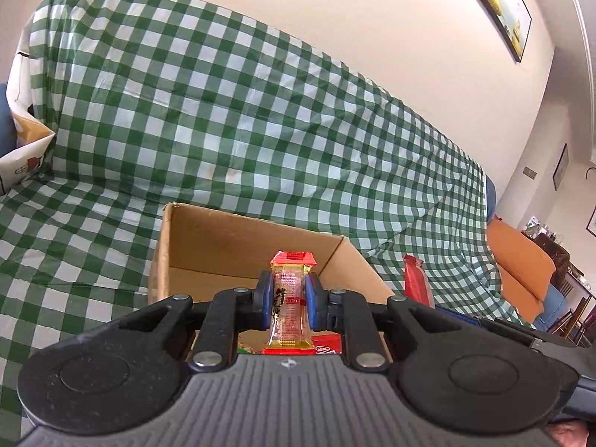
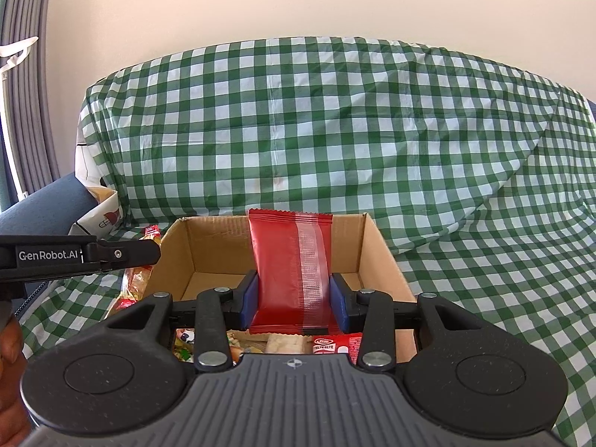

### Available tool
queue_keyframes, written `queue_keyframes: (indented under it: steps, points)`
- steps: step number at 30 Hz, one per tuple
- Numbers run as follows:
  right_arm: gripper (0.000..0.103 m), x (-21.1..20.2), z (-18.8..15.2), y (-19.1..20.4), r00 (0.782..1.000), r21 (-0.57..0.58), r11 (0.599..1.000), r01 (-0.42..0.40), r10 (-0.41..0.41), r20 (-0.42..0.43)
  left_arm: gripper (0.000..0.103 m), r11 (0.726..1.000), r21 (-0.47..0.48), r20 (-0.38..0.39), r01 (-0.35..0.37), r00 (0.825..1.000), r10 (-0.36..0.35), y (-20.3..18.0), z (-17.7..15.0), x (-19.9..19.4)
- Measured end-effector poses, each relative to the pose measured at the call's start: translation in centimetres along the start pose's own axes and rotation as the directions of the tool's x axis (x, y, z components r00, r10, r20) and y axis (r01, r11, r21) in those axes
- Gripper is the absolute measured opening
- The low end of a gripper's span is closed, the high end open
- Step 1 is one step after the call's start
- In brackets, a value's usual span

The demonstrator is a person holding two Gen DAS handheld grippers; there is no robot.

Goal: Organize snacks
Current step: 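Open the left gripper over the box while the right releases the red packet inside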

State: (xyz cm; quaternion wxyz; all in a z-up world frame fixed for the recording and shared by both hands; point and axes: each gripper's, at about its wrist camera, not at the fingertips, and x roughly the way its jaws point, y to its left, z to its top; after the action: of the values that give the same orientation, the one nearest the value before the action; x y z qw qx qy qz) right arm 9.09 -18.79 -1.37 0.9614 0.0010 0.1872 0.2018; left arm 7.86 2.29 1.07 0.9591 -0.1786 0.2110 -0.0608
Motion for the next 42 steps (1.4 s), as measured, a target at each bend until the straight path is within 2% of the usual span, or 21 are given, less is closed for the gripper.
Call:
queue_keyframes:
  steps: [24,27,29,31,32,34,37,39,41,42]
  points:
    - [0.042,-0.2,-0.1,0.1,1.000,0.000,1.000,0.015,-0.015,0.017,0.019,1.000,0.014,-0.012,0.021,1.000,-0.021,-0.8,-0.4,0.7]
    - [0.042,-0.1,-0.1,0.1,1.000,0.001,1.000,0.013,-0.013,0.008,0.019,0.999,0.013,-0.016,0.041,0.999,-0.041,-0.9,-0.5,0.7]
    - [0.046,0.3,-0.2,0.1,1.000,0.004,1.000,0.001,-0.001,-0.022,0.020,0.997,-0.006,-0.034,0.083,0.996,-0.083,-0.8,-0.4,0.8]
    - [0.065,0.6,-0.3,0.3,0.999,-0.005,1.000,0.015,-0.015,-0.037,0.035,0.995,-0.010,-0.036,0.094,0.995,-0.095,-0.7,-0.4,0.8]
    - [0.066,0.5,-0.3,0.3,0.999,-0.009,1.000,0.021,-0.021,-0.027,0.041,0.996,-0.004,-0.030,0.089,0.996,-0.089,-0.7,-0.4,0.6]
    - [0.070,0.3,-0.2,0.0,0.999,0.008,1.000,0.024,-0.023,-0.024,0.042,0.997,0.000,-0.025,0.081,0.996,-0.081,-0.6,-0.4,0.4]
    - [0.083,0.5,-0.2,-0.6,0.999,0.052,0.998,0.022,-0.020,-0.051,0.048,0.999,0.010,-0.022,0.052,0.998,-0.051,-0.2,-0.4,-0.2]
    - [0.090,0.3,-0.4,-0.7,0.998,0.067,0.998,0.018,-0.014,-0.065,0.067,0.999,0.017,-0.021,0.032,0.999,-0.031,0.1,-0.6,-1.0]
    - [0.101,-0.2,-0.5,-0.6,0.998,0.062,0.998,0.012,-0.008,-0.068,0.082,1.000,0.022,-0.017,0.006,1.000,-0.006,0.3,-0.7,-2.2]
    - [0.102,-0.5,-0.5,-0.6,0.997,0.062,0.998,0.003,0.001,-0.071,0.085,1.000,0.025,-0.016,-0.007,1.000,0.008,0.4,-0.7,-2.9]
